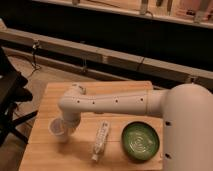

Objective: Place the ceramic cup in the ceramic bowl

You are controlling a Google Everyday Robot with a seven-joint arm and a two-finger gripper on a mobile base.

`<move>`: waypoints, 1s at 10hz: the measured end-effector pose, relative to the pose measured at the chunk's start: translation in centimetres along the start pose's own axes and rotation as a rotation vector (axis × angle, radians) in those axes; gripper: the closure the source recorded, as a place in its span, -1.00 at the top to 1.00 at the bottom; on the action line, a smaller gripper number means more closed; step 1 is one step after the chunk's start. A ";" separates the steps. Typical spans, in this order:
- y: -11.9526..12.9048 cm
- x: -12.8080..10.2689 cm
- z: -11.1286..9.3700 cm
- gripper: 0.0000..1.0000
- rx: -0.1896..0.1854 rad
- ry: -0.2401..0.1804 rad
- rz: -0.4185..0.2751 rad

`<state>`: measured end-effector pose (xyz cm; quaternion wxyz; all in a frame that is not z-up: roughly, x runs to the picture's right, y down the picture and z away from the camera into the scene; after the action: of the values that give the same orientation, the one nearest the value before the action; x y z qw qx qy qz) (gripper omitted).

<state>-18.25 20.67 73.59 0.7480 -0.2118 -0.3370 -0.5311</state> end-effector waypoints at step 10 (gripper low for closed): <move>1.8 2.0 -4.0 -1.00 0.052 0.016 0.024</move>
<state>-15.06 17.32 72.39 0.7622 -0.1920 -0.3421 -0.5149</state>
